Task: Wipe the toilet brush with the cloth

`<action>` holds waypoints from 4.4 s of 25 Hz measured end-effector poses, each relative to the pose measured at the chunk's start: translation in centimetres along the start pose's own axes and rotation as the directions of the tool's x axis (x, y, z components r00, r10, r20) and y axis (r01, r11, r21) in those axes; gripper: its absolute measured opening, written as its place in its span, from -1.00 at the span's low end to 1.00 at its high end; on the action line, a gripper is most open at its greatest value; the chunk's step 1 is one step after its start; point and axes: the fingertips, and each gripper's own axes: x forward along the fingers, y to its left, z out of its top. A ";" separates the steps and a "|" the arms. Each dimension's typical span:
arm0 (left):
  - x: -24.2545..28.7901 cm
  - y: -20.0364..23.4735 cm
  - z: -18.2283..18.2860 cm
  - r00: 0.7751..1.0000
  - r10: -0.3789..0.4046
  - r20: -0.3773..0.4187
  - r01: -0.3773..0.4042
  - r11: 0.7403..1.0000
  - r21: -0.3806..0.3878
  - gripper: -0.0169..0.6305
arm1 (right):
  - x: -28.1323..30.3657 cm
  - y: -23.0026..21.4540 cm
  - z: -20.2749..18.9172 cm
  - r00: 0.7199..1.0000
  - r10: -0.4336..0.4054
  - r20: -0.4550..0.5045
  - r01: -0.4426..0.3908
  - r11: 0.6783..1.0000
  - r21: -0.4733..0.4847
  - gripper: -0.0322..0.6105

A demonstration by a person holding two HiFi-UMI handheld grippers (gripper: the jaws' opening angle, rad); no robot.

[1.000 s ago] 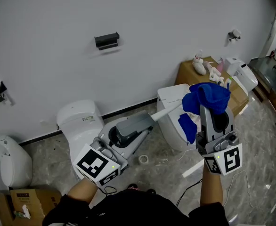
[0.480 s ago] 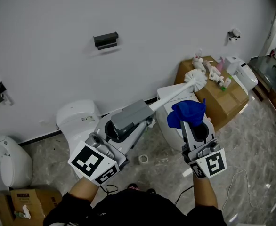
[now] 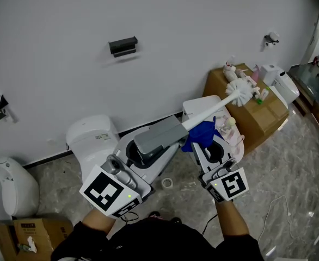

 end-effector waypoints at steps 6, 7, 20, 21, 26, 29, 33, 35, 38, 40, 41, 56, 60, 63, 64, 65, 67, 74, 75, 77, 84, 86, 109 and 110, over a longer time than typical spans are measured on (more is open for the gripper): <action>0.5 -0.1 -0.6 0.999 -0.025 -0.028 0.025 1.000 -0.010 -0.44 | 1.7 0.5 1.4 1.000 0.017 0.022 -0.017 1.000 -0.001 -0.64; 0.5 -0.1 -0.7 0.999 -0.026 -0.033 0.026 1.000 -0.012 -0.44 | 1.8 0.6 1.7 0.999 0.019 0.028 -0.019 1.000 -0.001 -0.64; 0.7 -0.1 -1.8 0.997 -0.050 -0.062 0.048 0.998 -0.034 -0.44 | 1.9 0.0 2.1 0.999 0.017 0.030 -0.018 1.000 0.019 -0.64; 0.6 -0.1 -1.8 0.997 -0.050 -0.062 0.048 0.998 -0.032 -0.44 | 1.9 -0.1 2.1 0.999 0.015 0.029 -0.015 1.000 0.018 -0.64; 0.4 -0.1 -1.7 0.997 -0.053 -0.062 0.051 0.998 -0.029 -0.44 | 1.8 -0.8 2.1 1.000 -0.012 0.025 0.011 1.000 0.021 -0.64; 0.3 -0.3 -1.6 0.996 -0.057 -0.062 0.056 0.998 -0.022 -0.44 | 1.4 -1.4 2.0 0.999 -0.025 0.023 0.025 0.999 0.021 -0.64; 0.2 -0.4 -1.4 0.996 -0.061 -0.059 0.060 0.998 -0.025 -0.44 | 1.2 -2.3 2.3 0.998 -0.054 0.021 0.054 0.998 0.017 -0.64; 0.2 -0.4 -1.3 0.997 -0.063 -0.054 0.062 0.998 -0.022 -0.44 | 1.2 -2.7 2.4 0.997 -0.073 0.011 0.073 0.997 0.021 -0.64; 0.2 -0.5 -1.2 0.997 -0.066 -0.051 0.065 0.998 -0.021 -0.44 | 1.0 -3.4 2.3 0.995 -0.095 0.001 0.095 0.995 0.023 -0.64; 0.2 -0.5 -1.1 0.997 -0.069 -0.047 0.068 0.997 -0.022 -0.44 | 0.7 -3.9 2.2 0.995 -0.100 0.003 0.100 0.995 0.022 -0.64; 0.1 -0.5 -1.0 0.997 -0.069 -0.046 0.068 0.997 -0.022 -0.44 | 0.7 -4.0 2.3 0.995 -0.101 0.011 0.101 0.995 0.021 -0.64; -0.1 -0.6 -0.9 0.996 -0.083 -0.041 0.082 0.996 -0.030 -0.44 | -0.3 -7.5 2.5 0.983 -0.181 0.026 0.180 0.983 0.029 -0.64; -0.1 -0.6 -0.9 0.995 -0.085 -0.042 0.084 0.996 -0.031 -0.44 | -0.5 -8.3 2.4 0.980 -0.199 0.022 0.198 0.980 0.027 -0.64; -0.1 -0.6 -0.9 0.995 -0.087 -0.043 0.086 0.996 -0.030 -0.44 | -0.8 -8.9 2.4 0.977 -0.214 0.021 0.214 0.976 0.026 -0.64; -0.1 -0.6 -0.8 0.995 -0.088 -0.043 0.087 0.996 -0.030 -0.44 | -0.9 -9.1 2.4 0.975 -0.219 0.021 0.219 0.975 0.026 -0.64; -0.1 -0.6 -0.8 0.995 -0.089 -0.042 0.088 0.996 -0.030 -0.44 | -0.9 -9.3 2.5 0.974 -0.224 0.020 0.224 0.974 0.027 -0.64; -0.1 -0.6 -0.8 0.995 -0.090 -0.043 0.088 0.996 -0.031 -0.44 | -1.1 -9.7 2.5 0.972 -0.234 0.020 0.233 0.972 0.030 -0.64; -0.1 -0.6 -0.8 0.995 -0.090 -0.044 0.089 0.996 -0.030 -0.44 | -1.6 -11.0 2.5 0.964 -0.264 0.028 0.263 0.963 0.054 -0.64; -0.1 -0.6 -0.8 0.995 -0.090 -0.045 0.089 0.996 -0.031 -0.44 | -1.7 -11.1 2.6 0.963 -0.268 0.028 0.266 0.962 0.058 -0.64; -0.1 -0.7 -0.8 0.995 -0.092 -0.045 0.090 0.995 -0.033 -0.44 | -1.8 -11.3 2.6 0.961 -0.276 0.029 0.274 0.960 0.065 -0.64; -0.1 -0.7 -0.8 0.994 -0.095 -0.053 0.093 0.995 -0.035 -0.44 | -2.1 -11.9 2.6 0.956 -0.293 0.029 0.290 0.954 0.076 -0.64; -0.2 -0.7 -1.0 0.994 -0.095 -0.055 0.093 0.995 -0.036 -0.44 | -2.1 -11.8 2.4 0.956 -0.293 0.028 0.290 0.954 0.077 -0.64; -0.2 -0.6 -0.7 0.994 -0.091 -0.053 0.089 0.996 -0.030 -0.44 | -2.2 -11.3 1.9 0.954 -0.300 0.011 0.297 0.950 0.100 -0.64; -0.2 -0.6 -0.7 0.995 -0.091 -0.051 0.089 0.996 -0.029 -0.44 | -2.2 -11.2 1.9 0.954 -0.299 0.011 0.297 0.950 0.101 -0.64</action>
